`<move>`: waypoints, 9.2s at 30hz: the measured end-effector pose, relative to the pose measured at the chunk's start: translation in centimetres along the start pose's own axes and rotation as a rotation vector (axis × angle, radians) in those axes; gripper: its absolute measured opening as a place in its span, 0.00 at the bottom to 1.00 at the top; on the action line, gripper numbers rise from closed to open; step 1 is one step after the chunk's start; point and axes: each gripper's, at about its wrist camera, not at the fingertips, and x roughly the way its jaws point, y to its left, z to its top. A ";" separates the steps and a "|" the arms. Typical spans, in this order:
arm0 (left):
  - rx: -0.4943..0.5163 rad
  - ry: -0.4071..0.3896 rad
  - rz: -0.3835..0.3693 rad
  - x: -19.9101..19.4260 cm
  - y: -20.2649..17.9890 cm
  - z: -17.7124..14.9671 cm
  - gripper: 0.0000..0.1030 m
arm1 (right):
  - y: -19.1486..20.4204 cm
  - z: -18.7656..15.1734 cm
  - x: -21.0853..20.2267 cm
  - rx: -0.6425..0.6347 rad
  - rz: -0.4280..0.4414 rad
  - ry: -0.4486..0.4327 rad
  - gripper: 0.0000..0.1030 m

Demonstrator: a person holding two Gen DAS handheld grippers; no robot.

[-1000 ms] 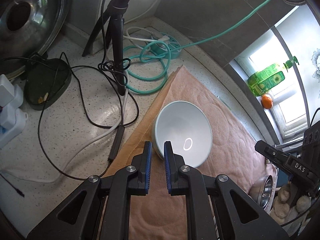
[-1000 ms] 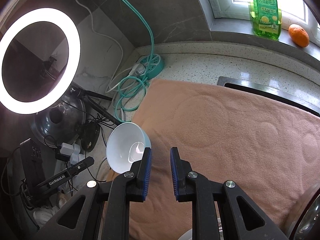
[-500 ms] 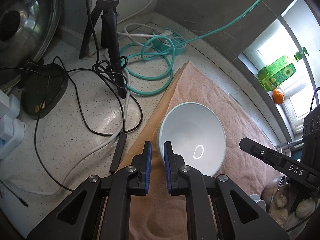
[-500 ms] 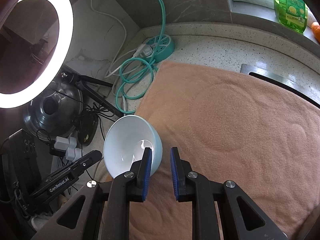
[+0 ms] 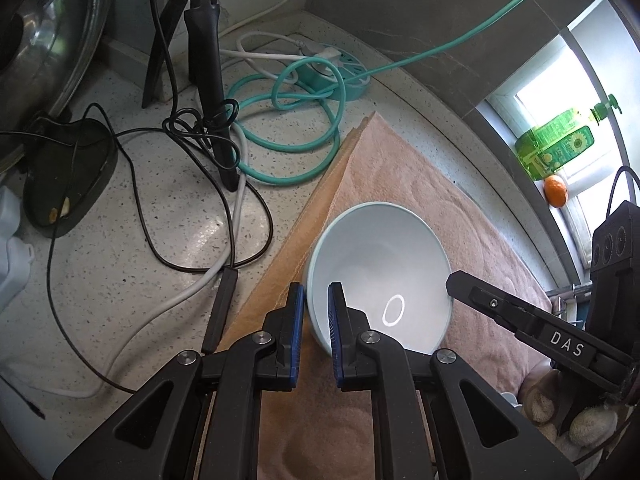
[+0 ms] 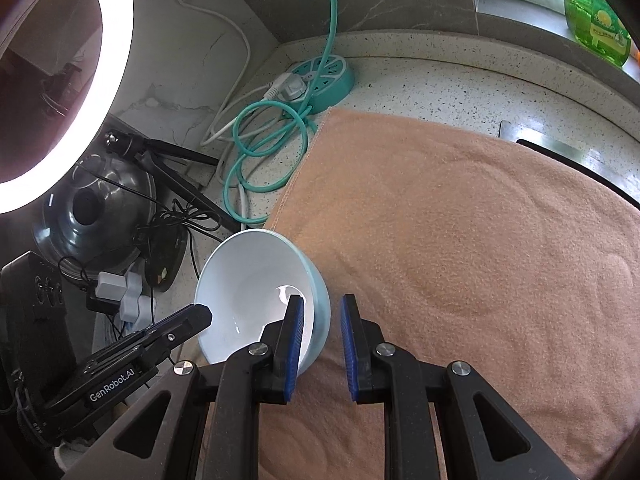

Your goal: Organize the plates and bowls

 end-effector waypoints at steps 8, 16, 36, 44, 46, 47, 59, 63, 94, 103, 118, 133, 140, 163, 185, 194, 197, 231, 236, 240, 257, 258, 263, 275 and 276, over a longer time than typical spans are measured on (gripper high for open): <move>-0.006 0.007 -0.008 0.5 0.2 0.2 0.10 | -0.2 0.3 0.8 0.020 0.013 0.009 0.16; -0.012 0.008 -0.016 0.8 0.5 0.3 0.09 | 0.0 0.3 1.0 0.016 0.024 0.016 0.06; 0.009 -0.024 -0.049 -1.5 -1.3 0.2 0.09 | -0.1 -0.4 -2.3 0.026 0.044 -0.032 0.06; 0.057 -0.037 -0.081 -3.2 -3.5 -0.3 0.09 | -0.4 -1.0 -5.4 0.031 0.051 -0.068 0.06; 0.067 -0.040 -0.093 -3.5 -4.1 -0.4 0.09 | -0.7 -1.2 -6.3 0.034 0.052 -0.078 0.06; 0.070 -0.042 -0.100 -3.7 -4.4 -0.5 0.09 | -0.8 -1.3 -6.7 0.038 0.054 -0.085 0.06; 0.162 -0.042 -0.157 -4.9 -8.5 -1.4 0.09 | -3.3 -3.1 -11.1 0.097 0.044 -0.153 0.06; 0.195 -0.030 -0.173 -4.9 -10.1 -2.0 0.09 | -4.4 -3.9 -12.5 0.121 0.035 -0.178 0.06; 0.487 0.116 -0.323 -1.9 -24.7 -7.4 0.09 | -17.0 -12.0 -22.5 0.381 -0.096 -0.331 0.06; 0.563 0.159 -0.357 -0.6 -28.7 -9.1 0.09 | -20.6 -14.7 -24.5 0.461 -0.137 -0.355 0.06; 0.669 0.246 -0.360 2.3 -33.7 -12.6 0.09 | -25.4 -18.8 -26.6 0.572 -0.193 -0.386 0.06; 0.718 0.295 -0.338 4.0 -35.7 -14.4 0.09 | -28.4 -20.8 -26.2 0.636 -0.196 -0.375 0.06; 0.729 0.311 -0.327 4.5 -35.8 -14.8 0.09 | -28.9 -21.1 -25.8 0.641 -0.197 -0.368 0.06; 0.749 0.343 -0.326 5.2 -35.7 -15.2 0.09 | -29.7 -22.0 -24.3 0.658 -0.202 -0.334 0.08; 0.649 0.322 -0.385 3.4 -31.8 -12.7 0.13 | -28.8 -23.7 -26.3 0.721 -0.171 -0.468 0.17; 0.650 0.357 -0.388 4.3 -30.6 -12.1 0.13 | -28.6 -25.8 -27.0 0.771 -0.246 -0.529 0.17; 0.673 0.363 -0.392 4.3 -31.0 -12.3 0.13 | -28.7 -26.5 -26.8 0.800 -0.252 -0.531 0.17; 0.701 0.248 -0.206 5.3 -34.1 -15.3 0.13 | -31.2 -25.0 -23.6 0.597 -0.192 -0.387 0.16; 0.719 0.256 -0.213 5.6 -34.2 -15.0 0.13 | -31.1 -24.7 -23.3 0.603 -0.210 -0.385 0.15; 0.728 0.271 -0.223 6.0 -34.1 -14.8 0.13 | -31.1 -24.7 -23.1 0.627 -0.212 -0.388 0.11; 0.751 0.302 -0.239 6.6 -34.5 -15.0 0.07 | -30.7 -24.3 -22.9 0.646 -0.248 -0.371 0.09; 0.750 0.303 -0.240 6.6 -34.5 -15.0 0.07 | -30.6 -24.3 -23.0 0.647 -0.251 -0.371 0.09; 0.754 0.296 -0.241 6.4 -34.6 -15.1 0.07 | -30.6 -24.3 -23.0 0.650 -0.256 -0.365 0.08; 0.754 0.290 -0.246 5.7 -34.9 -15.0 0.07 | -30.5 -24.5 -23.5 0.673 -0.252 -0.366 0.08; 0.754 0.289 -0.247 5.5 -34.9 -15.0 0.07 | -30.4 -24.5 -23.6 0.674 -0.252 -0.370 0.08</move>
